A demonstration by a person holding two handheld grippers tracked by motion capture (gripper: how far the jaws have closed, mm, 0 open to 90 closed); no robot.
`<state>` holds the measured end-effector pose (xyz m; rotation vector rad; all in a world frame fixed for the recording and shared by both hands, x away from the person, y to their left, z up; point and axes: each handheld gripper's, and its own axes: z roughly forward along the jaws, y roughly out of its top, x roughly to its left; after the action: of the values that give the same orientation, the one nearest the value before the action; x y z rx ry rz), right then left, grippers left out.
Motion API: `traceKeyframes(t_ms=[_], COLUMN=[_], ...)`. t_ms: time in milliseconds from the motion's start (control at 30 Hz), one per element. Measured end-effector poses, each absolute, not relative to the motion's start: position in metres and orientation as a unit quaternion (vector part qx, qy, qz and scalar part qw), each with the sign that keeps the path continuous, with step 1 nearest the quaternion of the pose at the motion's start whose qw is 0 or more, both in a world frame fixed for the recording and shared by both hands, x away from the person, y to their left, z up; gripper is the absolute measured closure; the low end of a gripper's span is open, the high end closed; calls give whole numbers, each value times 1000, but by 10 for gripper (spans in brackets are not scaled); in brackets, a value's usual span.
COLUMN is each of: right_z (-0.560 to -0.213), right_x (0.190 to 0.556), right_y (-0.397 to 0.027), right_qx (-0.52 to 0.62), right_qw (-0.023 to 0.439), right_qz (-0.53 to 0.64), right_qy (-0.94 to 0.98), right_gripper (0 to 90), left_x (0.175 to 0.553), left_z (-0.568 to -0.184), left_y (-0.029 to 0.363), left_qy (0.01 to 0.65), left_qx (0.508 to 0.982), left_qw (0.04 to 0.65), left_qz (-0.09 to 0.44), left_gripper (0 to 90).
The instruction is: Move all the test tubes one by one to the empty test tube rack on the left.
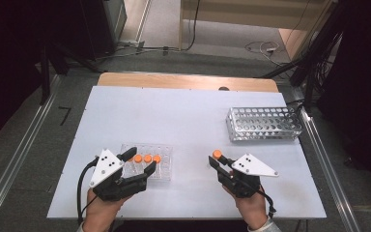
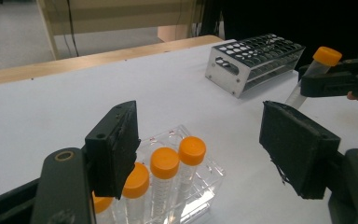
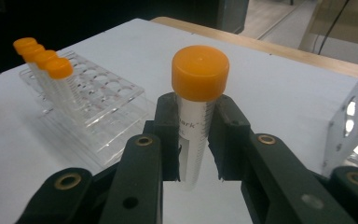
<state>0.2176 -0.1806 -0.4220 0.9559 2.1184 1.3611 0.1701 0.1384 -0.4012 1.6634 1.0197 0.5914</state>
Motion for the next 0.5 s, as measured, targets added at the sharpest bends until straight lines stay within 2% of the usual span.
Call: traceKeyframes(t_ms=[500], right_z=[-434], right_x=[208], right_y=[-155], right_qx=[318], right_qw=[197], right_qz=[485], right_qy=[791], right_gripper=[719], left_x=[168], left_z=[-408], left_y=[116], left_qy=[405], left_qx=[716], left_qw=[518], left_qz=[235], left_gripper=[284])
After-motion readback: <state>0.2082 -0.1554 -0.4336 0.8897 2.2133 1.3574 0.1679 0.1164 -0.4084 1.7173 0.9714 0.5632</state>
